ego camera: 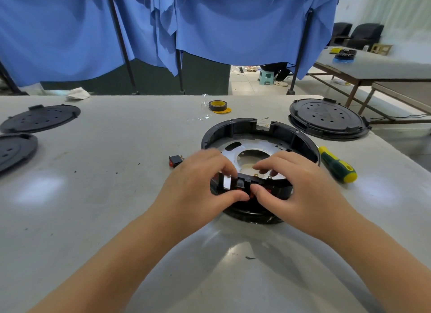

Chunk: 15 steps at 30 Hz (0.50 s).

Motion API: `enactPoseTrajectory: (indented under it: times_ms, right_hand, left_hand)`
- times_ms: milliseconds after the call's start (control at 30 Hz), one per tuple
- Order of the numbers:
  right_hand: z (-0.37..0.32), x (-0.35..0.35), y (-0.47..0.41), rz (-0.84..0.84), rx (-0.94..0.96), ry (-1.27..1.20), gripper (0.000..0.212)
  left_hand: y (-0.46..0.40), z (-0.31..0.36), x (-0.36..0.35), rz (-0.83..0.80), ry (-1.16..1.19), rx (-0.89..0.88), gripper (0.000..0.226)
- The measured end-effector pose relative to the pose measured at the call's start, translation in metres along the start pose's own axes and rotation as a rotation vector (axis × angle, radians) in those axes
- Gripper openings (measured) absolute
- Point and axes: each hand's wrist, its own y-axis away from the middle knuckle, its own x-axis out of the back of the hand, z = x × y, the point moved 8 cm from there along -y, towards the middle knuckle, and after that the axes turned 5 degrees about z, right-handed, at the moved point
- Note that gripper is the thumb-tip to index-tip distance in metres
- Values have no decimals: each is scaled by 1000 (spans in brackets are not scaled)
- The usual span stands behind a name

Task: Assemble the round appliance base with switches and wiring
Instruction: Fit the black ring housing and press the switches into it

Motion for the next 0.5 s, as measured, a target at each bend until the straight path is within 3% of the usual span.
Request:
enactPoseTrajectory:
  times_ms: [133,233,500]
  right_hand:
    - [-5,-5,0,-22,21,15,26]
    - [-4,-5,0,-21,6,-7,28]
    - [1,-5,0,5,-20,-49,27]
  left_hand:
    - [-2,-6,-6,-67,-94,-50,65]
    - [-1,-10,-14,-134,3,-57,57]
    - [-5,-14,-14,-63,45,-57,44]
